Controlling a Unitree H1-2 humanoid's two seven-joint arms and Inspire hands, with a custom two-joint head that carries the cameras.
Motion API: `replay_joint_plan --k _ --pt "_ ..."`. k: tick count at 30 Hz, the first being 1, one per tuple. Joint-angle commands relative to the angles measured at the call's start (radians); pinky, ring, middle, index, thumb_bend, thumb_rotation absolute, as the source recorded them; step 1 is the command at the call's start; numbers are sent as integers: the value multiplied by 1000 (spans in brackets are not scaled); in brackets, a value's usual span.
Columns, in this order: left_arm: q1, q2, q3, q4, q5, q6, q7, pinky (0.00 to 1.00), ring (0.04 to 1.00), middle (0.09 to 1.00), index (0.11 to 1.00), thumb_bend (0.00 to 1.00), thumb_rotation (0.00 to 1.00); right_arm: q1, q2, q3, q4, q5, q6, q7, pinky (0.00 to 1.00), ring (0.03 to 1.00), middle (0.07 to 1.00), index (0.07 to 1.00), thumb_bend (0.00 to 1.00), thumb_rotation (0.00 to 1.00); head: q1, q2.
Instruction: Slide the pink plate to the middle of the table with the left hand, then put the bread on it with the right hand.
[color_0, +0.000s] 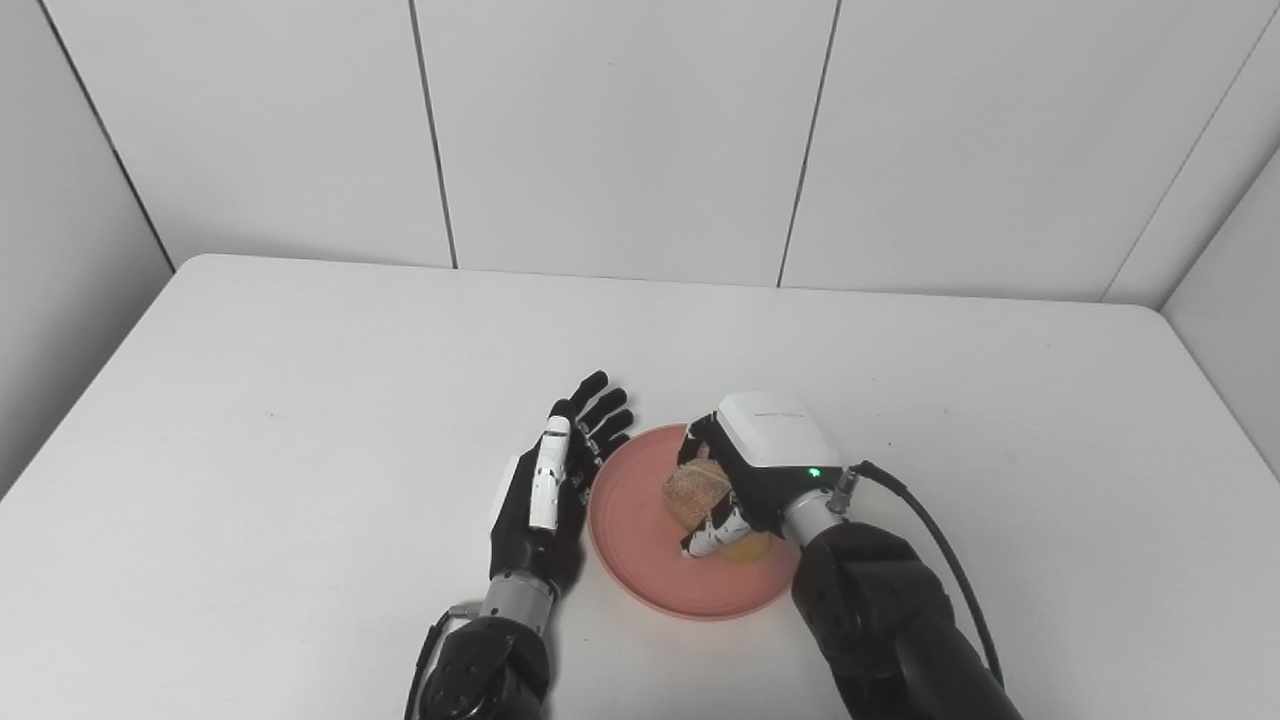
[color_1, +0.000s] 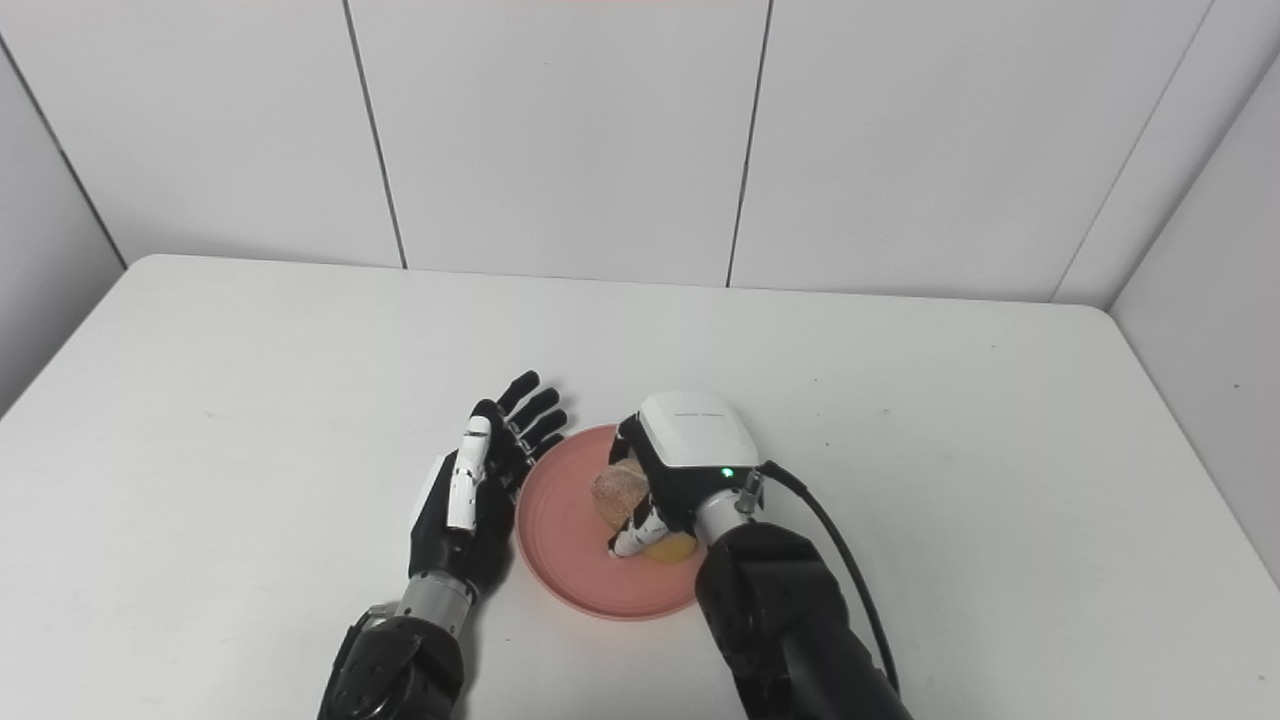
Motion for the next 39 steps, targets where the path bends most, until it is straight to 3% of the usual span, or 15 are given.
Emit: replay_joint_plan --k 1,3,5,6,8,16,26,35,39 --pt "11 -15 -8 -9 4 28 4 869 866 864 848 445 1000 -31 3 -2 -29 -20 9 40 265 381 520 687 846 360 0 -1" --pt "11 -15 -9 -9 5 28 5 870 867 864 849 445 1000 -32 9 -6 -37 -35 15 65 290 412 554 709 884 398 0 -1" --pt "11 -14 -9 -8 5 27 5 873 867 864 849 447 1000 -33 12 -7 -45 -52 16 85 387 542 657 768 938 435 0 -1" --pt "10 -14 -9 -7 5 27 5 875 867 864 849 447 1000 -34 13 -7 -49 -58 16 93 500 652 739 806 963 447 -1 -2" --pt "10 -13 -9 -7 4 28 5 880 869 865 851 449 1000 -34 18 -14 -58 -69 17 115 643 782 833 864 983 452 -1 -3" --pt "11 -10 -8 -10 0 32 3 887 869 867 855 439 1000 -35 40 -41 -98 -110 15 190 804 870 910 918 1000 480 -10 -8" --pt "12 -4 -2 -8 -11 36 -10 878 870 867 858 431 1000 -50 40 -60 -147 -117 -10 203 832 893 930 937 1000 558 -17 -17" --pt "7 -4 12 7 -25 29 -24 871 892 885 867 425 1000 -85 45 -124 -243 -100 -3 237 819 892 921 954 1000 612 -32 -33" --pt "6 -1 16 17 -25 18 -31 879 890 886 859 432 1000 -93 42 -160 -287 -85 -8 222 762 862 898 938 1000 615 -45 -40"
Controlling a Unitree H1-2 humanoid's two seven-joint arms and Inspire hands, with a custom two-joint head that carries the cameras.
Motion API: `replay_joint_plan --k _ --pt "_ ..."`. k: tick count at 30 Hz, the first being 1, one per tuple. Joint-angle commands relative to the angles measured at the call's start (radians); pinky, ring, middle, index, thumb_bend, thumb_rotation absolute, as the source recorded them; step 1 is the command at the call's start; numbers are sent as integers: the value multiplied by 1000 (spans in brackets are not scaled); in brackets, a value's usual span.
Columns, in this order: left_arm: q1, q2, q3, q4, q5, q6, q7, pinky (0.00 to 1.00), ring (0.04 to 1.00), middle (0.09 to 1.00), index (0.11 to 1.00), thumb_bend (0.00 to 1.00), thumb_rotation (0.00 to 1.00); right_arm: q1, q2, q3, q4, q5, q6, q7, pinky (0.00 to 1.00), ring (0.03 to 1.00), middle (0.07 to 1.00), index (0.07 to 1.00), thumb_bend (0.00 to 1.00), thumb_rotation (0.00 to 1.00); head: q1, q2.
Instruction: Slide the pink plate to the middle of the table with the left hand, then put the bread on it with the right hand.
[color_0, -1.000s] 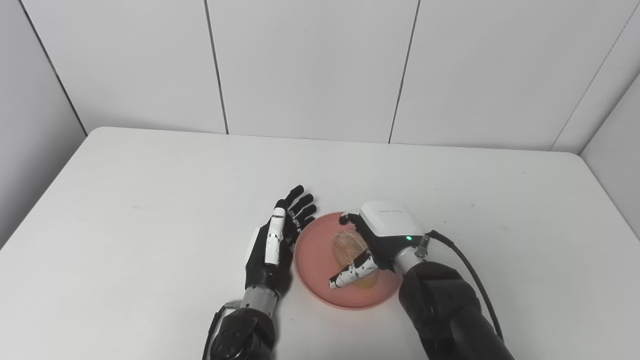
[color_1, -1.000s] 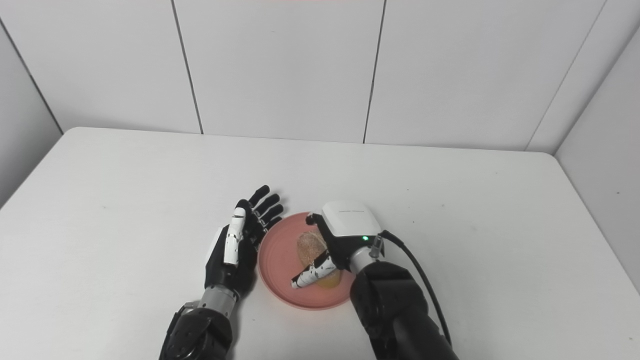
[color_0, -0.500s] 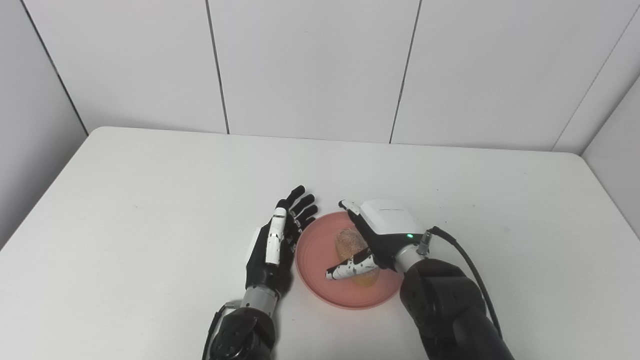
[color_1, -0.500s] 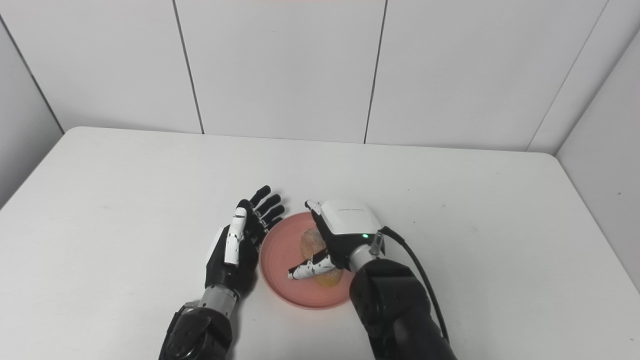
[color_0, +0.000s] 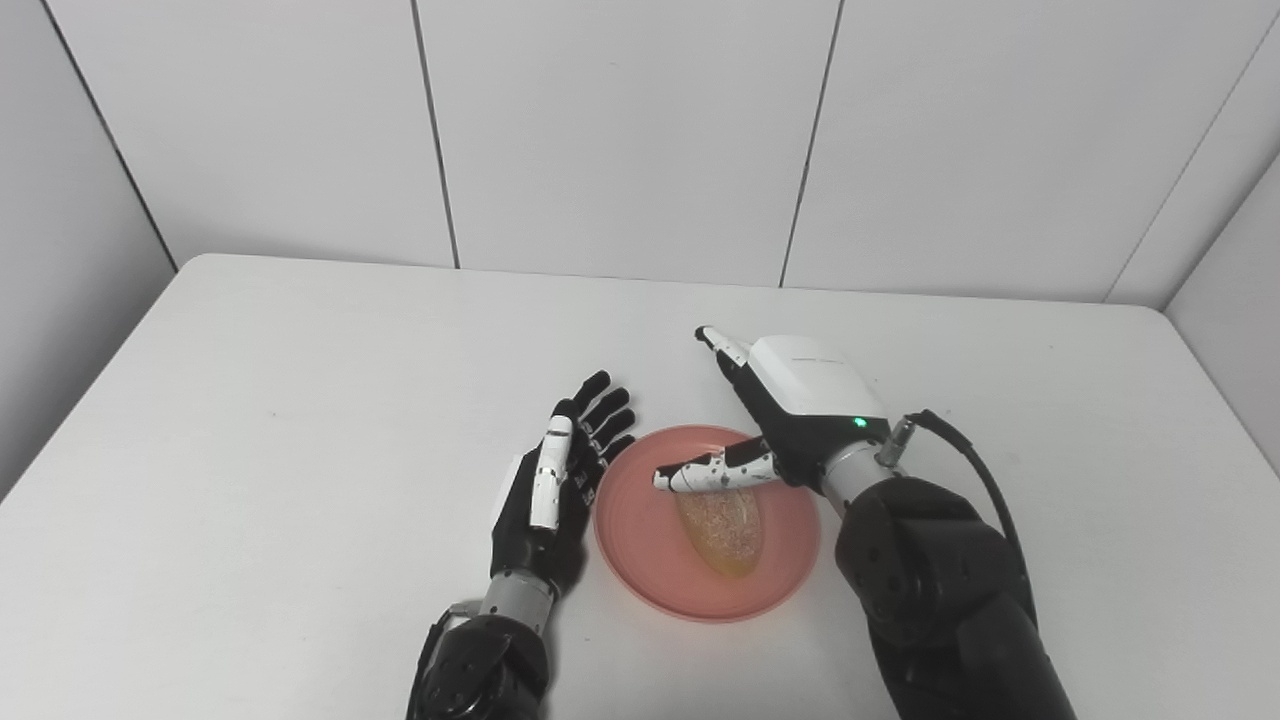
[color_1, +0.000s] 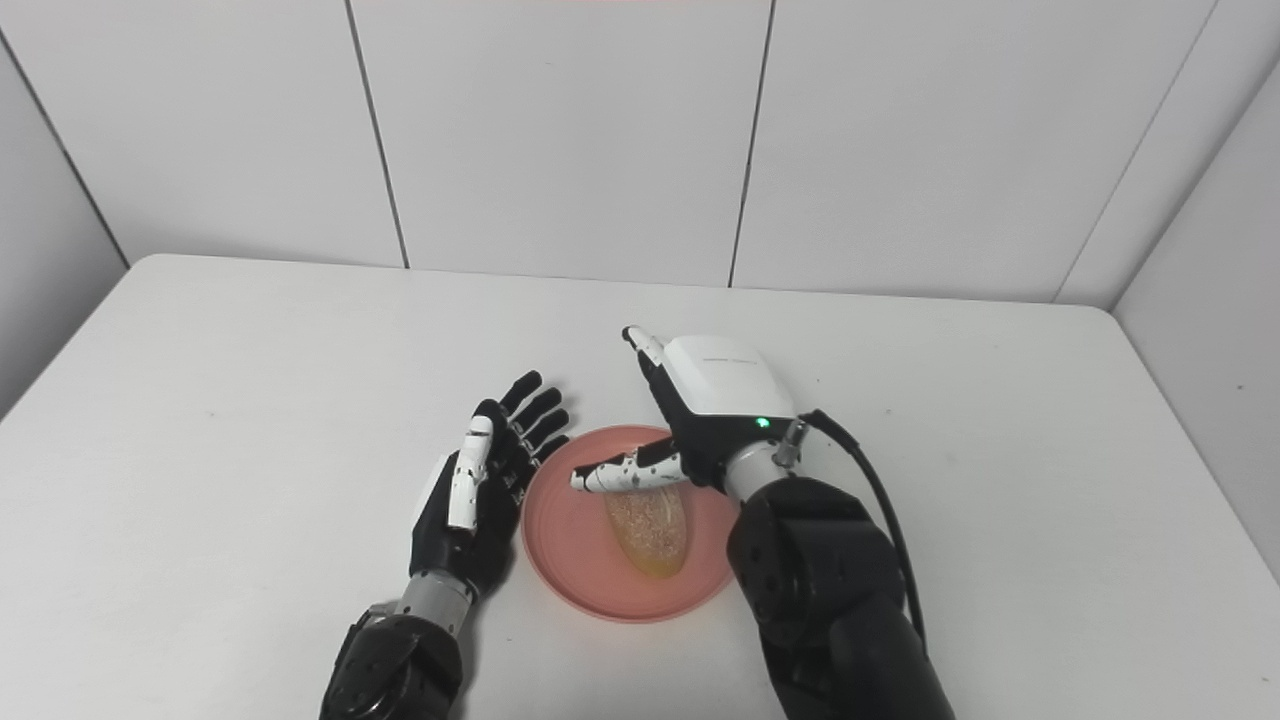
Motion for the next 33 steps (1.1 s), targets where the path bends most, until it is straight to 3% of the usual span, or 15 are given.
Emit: replay_joint_plan --k 1,9,11,13,15,18,22,27,33 --pt "6 -1 4 18 -4 6 -3 880 886 881 851 435 1000 -44 3 -26 -50 13 -19 -30 749 857 896 937 1000 613 -7 -5" --pt "10 14 7 14 2 5 -8 902 877 872 854 452 1000 -8 -7 -127 -88 140 -38 -177 696 822 883 927 1000 612 -27 -14" --pt "12 16 7 12 7 -1 -5 891 876 881 858 450 1000 16 -14 -149 -84 185 -52 -229 717 835 891 934 996 697 -30 -16" --pt "14 20 7 11 10 -8 -5 889 876 883 859 449 1000 50 -16 -167 -76 230 -72 -299 725 839 891 933 993 721 -34 -17" --pt "16 26 5 5 16 -10 -5 890 881 888 863 452 1000 91 -9 -188 -69 286 -94 -373 716 833 897 936 964 776 -37 -17" --pt "21 37 -2 -12 31 -6 -2 902 895 906 882 457 1000 149 11 -223 -54 385 -125 -471 781 882 934 951 873 869 -41 -17" --pt "27 53 -7 -24 39 -16 -15 946 928 937 919 458 1000 210 17 -239 -24 492 -161 -570 809 903 948 966 825 985 -46 -19" --pt "39 72 -13 -31 48 -36 -21 976 955 963 947 465 1000 282 28 -235 0 585 -193 -651 845 922 961 975 765 1000 -43 -22" --pt "55 69 -8 -47 46 -47 -18 986 969 980 967 453 1000 336 46 -235 38 692 -253 -732 898 944 962 972 593 1000 -37 -21"
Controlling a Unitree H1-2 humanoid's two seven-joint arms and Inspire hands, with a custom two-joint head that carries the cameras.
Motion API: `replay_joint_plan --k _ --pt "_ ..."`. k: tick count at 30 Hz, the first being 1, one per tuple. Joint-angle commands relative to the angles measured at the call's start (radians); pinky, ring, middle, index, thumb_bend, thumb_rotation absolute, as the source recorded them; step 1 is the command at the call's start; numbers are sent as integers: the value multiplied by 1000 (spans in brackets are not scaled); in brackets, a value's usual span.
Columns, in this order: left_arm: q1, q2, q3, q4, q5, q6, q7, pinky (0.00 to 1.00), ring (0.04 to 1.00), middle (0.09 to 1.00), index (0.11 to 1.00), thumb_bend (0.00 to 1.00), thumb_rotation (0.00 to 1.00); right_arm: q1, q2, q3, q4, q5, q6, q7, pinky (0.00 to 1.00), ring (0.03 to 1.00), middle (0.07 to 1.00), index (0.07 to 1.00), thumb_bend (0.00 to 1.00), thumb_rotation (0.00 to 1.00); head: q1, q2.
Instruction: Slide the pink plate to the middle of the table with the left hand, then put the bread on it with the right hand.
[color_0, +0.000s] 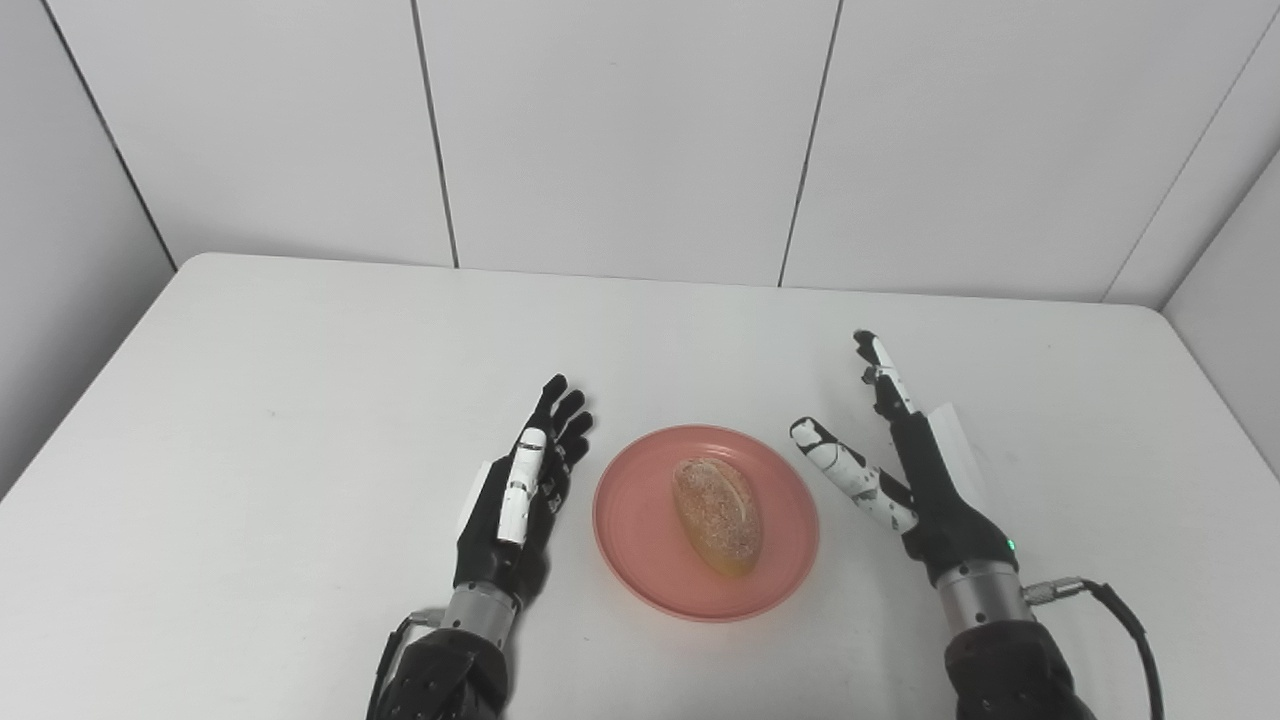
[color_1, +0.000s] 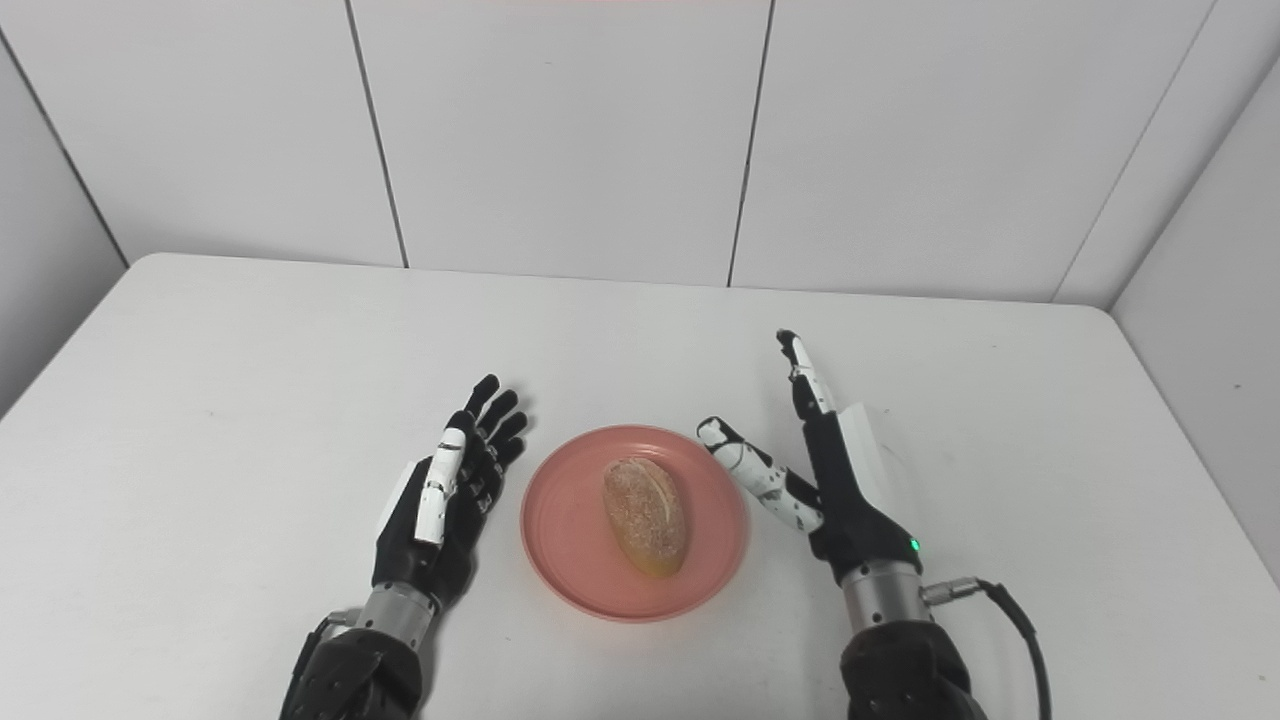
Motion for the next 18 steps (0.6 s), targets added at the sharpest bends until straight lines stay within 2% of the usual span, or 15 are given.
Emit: replay_joint_plan --k 1,6,9,10,13,16,18 --pt "14 -4 0 -13 6 0 5 989 973 984 970 450 1000 -20 11 -4 -9 40 -68 -46 904 947 958 969 559 1000 1 1" --pt "26 2 -2 -22 7 -4 0 998 985 991 978 457 1000 -3 31 -17 20 163 -72 -62 914 954 963 966 540 1000 5 1" --pt "31 9 -4 -26 11 -9 -4 1000 987 996 982 456 1000 8 43 -20 41 216 -86 -80 806 939 961 957 477 1000 3 0" --pt "33 11 -5 -26 11 -13 -5 1000 987 997 983 455 1000 11 43 -17 52 220 -103 -91 804 934 956 952 458 1000 4 0" --pt "37 14 -4 -27 9 -18 -7 1000 989 999 985 456 1000 17 44 -11 78 231 -139 -117 824 925 939 936 399 1000 7 -1" --pt "37 18 -4 -25 10 -18 -9 1000 986 996 983 462 1000 23 54 -11 97 250 -145 -133 871 934 936 931 381 1000 8 -2" --pt "36 21 -4 -20 9 -22 -12 1000 986 997 984 460 1000 27 58 -11 110 265 -156 -142 868 931 934 929 363 1000 9 -3"
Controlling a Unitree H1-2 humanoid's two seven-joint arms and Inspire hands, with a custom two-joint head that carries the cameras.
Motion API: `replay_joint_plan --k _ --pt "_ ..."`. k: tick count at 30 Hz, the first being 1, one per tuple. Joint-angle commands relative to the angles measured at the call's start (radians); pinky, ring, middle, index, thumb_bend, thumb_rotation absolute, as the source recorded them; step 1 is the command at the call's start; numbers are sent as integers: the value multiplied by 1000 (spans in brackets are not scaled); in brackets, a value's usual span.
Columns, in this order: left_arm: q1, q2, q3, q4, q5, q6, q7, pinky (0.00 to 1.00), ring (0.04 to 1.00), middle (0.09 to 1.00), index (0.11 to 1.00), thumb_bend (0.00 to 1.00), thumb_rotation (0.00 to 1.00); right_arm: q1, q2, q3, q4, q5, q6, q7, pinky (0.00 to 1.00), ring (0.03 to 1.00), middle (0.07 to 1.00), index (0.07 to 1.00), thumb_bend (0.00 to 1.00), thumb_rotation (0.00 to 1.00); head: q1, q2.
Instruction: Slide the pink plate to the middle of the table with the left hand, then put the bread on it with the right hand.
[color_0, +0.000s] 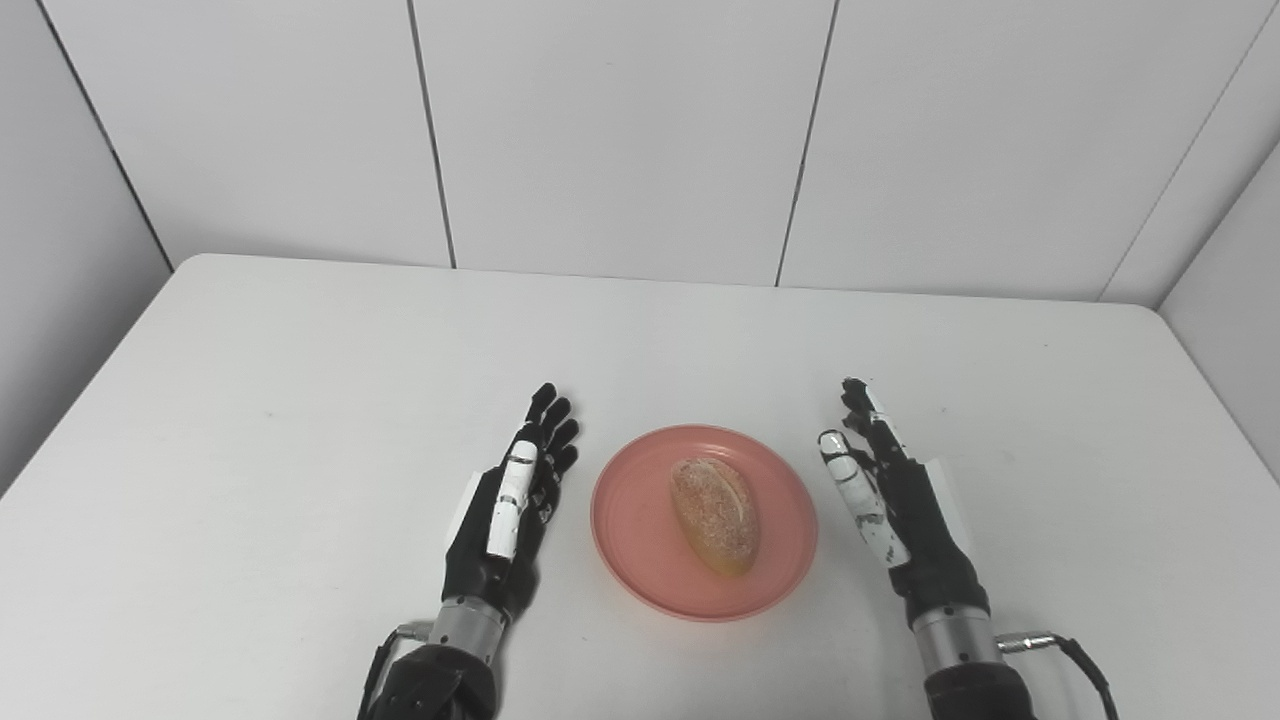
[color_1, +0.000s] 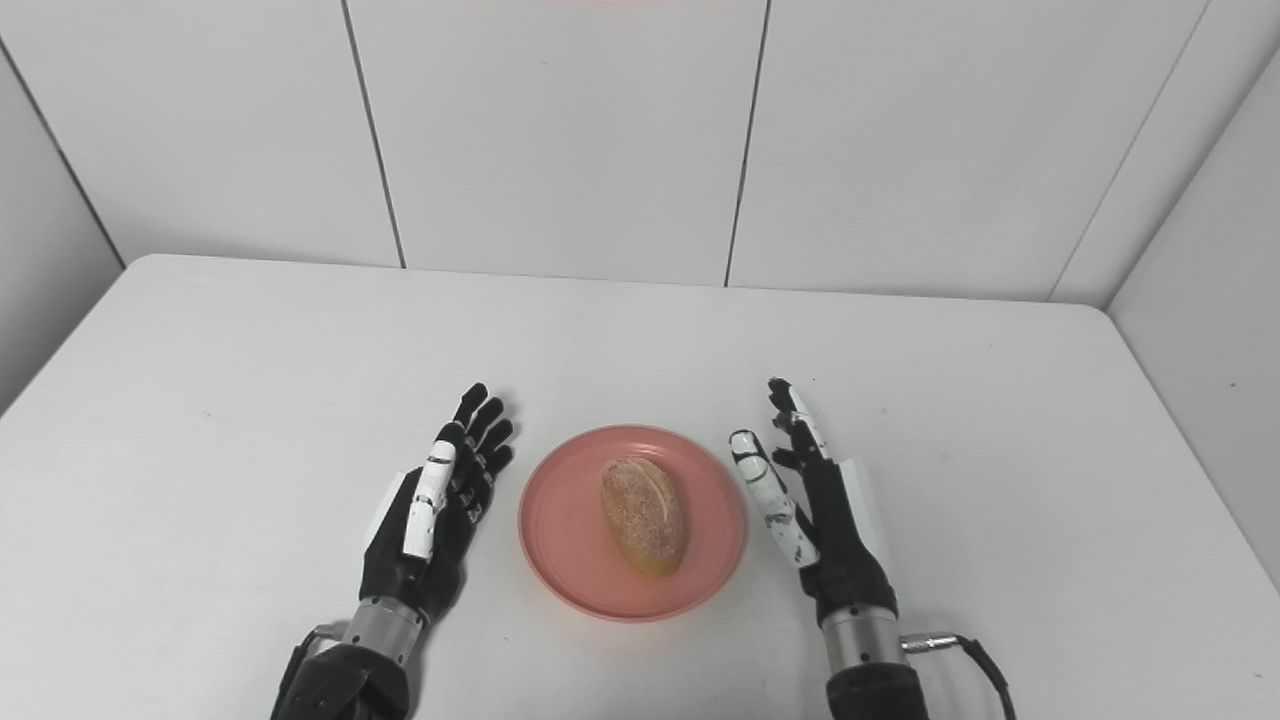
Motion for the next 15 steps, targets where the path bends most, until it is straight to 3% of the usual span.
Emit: replay_joint_plan --k 1,15 --pt "11 3 0 3 6 -7 -2 1000 985 997 983 463 1000 -10 13 -1 -2 28 -66 -24 868 930 933 928 356 1000 1 1" --pt "6 3 2 23 6 -7 -4 998 982 994 979 482 1000 -1 16 -1 36 102 -84 -38 852 920 931 928 333 1000 5 -1"
